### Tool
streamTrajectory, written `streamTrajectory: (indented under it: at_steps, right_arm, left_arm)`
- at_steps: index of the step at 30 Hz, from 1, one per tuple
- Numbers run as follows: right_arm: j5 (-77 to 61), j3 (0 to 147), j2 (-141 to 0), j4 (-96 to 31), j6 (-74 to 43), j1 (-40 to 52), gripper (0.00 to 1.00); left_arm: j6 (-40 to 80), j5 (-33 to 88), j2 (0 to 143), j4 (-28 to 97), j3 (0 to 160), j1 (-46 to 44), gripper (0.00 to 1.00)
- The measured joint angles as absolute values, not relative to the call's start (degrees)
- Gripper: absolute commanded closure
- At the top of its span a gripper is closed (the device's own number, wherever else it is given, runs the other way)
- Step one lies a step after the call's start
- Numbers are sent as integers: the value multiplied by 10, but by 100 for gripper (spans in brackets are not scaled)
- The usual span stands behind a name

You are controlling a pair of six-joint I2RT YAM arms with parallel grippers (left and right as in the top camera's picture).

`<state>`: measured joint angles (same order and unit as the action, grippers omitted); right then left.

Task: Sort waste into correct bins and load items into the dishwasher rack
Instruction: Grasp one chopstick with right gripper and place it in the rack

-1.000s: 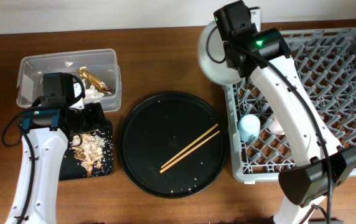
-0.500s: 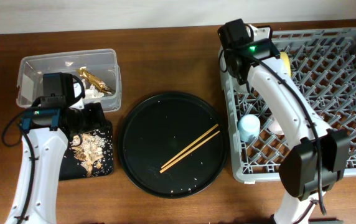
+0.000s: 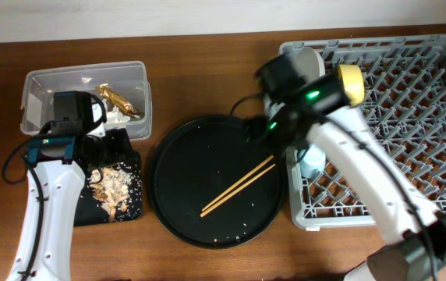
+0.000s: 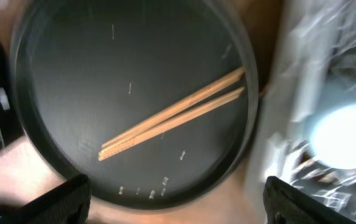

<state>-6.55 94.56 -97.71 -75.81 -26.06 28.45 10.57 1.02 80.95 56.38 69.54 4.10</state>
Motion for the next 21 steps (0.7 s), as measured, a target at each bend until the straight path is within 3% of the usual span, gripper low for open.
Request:
streamTrajectory:
  at_steps: [4, 7, 14, 15, 17, 21]
  right_arm:
    - [-83, 740, -983, -546, -412, 356, 20]
    - [-80, 637, -981, -463, -457, 364, 21]
    - [-65, 608, -1012, -414, -479, 364, 23]
    - [-65, 608, -1033, -401, -480, 364, 26]
    - [-61, 612, -1039, -410, -479, 364, 42]
    - [-50, 627, -1048, -461, -481, 364, 48]
  left_arm:
    - [106, 10, 809, 562, 695, 41, 22]
    - [106, 10, 809, 564, 695, 41, 22]
    - [106, 10, 809, 563, 695, 41, 22]
    - [106, 10, 809, 563, 695, 41, 22]
    - [106, 10, 809, 564, 695, 41, 22]
    - [106, 10, 809, 564, 695, 41, 22]
